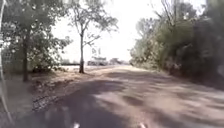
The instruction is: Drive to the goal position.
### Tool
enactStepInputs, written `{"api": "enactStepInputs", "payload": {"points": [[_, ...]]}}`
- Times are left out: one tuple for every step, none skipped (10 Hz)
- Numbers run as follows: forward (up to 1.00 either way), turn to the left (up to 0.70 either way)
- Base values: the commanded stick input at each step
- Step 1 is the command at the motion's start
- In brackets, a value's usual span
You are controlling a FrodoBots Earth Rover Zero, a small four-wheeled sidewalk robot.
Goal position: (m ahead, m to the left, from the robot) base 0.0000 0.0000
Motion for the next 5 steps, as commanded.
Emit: {"api": "enactStepInputs", "payload": {"points": [[0.00,0.00],[0.00,0.00],[0.00,0.00],[0.00,0.00],[0.00,0.00]]}}
